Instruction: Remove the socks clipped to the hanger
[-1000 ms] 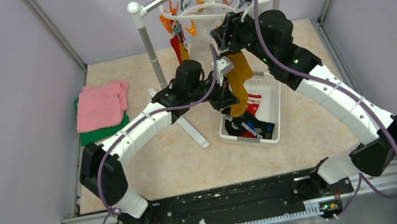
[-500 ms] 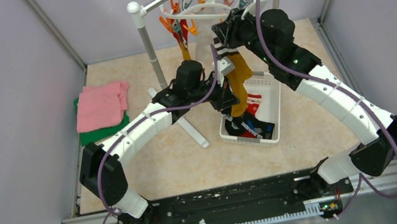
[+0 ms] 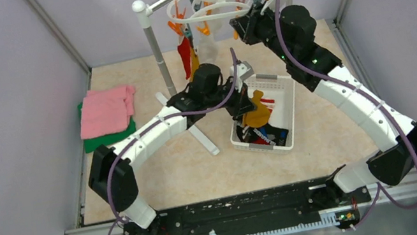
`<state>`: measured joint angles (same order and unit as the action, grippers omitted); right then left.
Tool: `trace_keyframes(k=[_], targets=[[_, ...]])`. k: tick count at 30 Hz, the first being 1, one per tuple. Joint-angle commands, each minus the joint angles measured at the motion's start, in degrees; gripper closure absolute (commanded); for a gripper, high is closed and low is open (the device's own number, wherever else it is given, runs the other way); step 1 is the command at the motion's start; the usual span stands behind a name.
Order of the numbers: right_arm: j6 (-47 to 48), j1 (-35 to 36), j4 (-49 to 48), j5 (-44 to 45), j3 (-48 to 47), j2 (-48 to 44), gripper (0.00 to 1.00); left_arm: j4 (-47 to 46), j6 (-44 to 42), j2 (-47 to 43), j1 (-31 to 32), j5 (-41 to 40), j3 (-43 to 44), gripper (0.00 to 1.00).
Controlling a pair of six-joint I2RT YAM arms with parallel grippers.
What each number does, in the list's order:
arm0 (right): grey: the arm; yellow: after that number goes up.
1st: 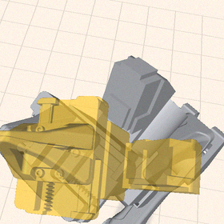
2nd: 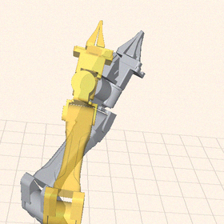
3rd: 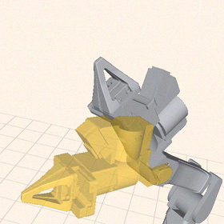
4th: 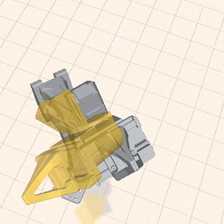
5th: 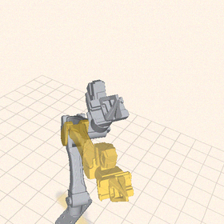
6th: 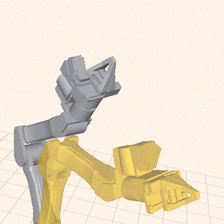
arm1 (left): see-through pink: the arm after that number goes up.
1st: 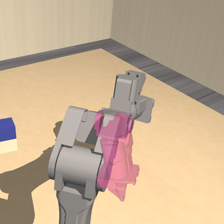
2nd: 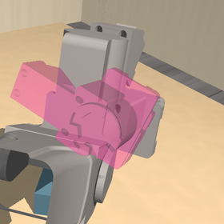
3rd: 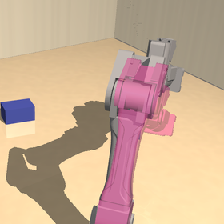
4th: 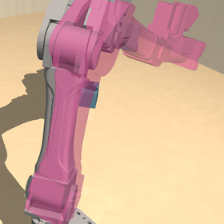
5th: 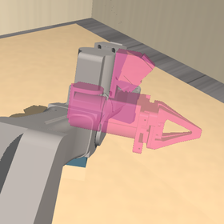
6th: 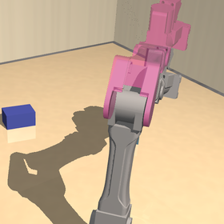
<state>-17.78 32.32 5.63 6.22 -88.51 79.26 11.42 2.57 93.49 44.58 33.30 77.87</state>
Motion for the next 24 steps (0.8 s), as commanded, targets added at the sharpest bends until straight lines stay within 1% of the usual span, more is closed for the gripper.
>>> trace_keyframes(k=[1,4,6,7,8,9,10,11,12,14,19,21,24], targets=[[-0.59,-2.05,-0.72,-1.14,0.02,-2.49,1.00,-0.80,-2.04,2.56,2.11,-0.79,4.39,0.95],[-0.51,-2.17,-0.16,-1.44,-0.07,-2.50,1.00,-0.28,-3.99,4.72,2.97,-0.85,6.84,0.94],[-0.54,-2.22,0.07,-1.44,-0.08,-2.55,1.00,0.13,-4.95,6.03,3.35,-0.95,8.88,0.92],[-0.55,-2.25,0.19,-1.37,-0.08,-2.60,1.00,0.23,-5.35,6.53,3.47,-1.06,9.64,0.89],[-0.57,-2.34,0.30,-1.45,-0.16,-2.68,1.00,0.43,-5.83,6.86,3.56,-1.28,10.13,0.82],[-0.52,-2.36,0.36,-1.40,-0.17,-2.70,1.00,0.62,-6.23,7.14,3.58,-1.78,10.41,0.63],[-0.54,-2.48,0.50,-1.46,-0.17,-2.78,1.00,1.09,-6.67,7.22,3.66,-2.43,10.44,0.29],[-0.51,-2.60,0.66,-1.44,-0.17,-2.86,1.00,1.86,-7.67,7.03,3.70,-2.94,10.15,0.05],[-0.52,-2.64,0.89,-1.43,-0.17,-2.98,1.00,2.51,-9.36,6.16,3.60,-3.47,9.48,0.02],[-0.57,-2.72,0.88,-1.38,-0.02,-3.20,1.00,4.39,-12.23,4.13,3.59,-4.83,7.83,0.01],[-0.89,-3.39,0.96,-0.49,0.55,-3.73,1.00,14.64,-17.69,-1.39,3.50,-8.11,6.32,0.01],[-0.94,-3.77,1.24,-0.22,1.07,-4.17,1.00,16.04,-18.14,-4.98,3.37,-11.43,3.70,0.01],[-0.83,-5.02,1.91,-0.08,1.96,-5.09,1.00,16.53,-19.44,-10.79,1.80,-12.16,-0.73,0.01]])
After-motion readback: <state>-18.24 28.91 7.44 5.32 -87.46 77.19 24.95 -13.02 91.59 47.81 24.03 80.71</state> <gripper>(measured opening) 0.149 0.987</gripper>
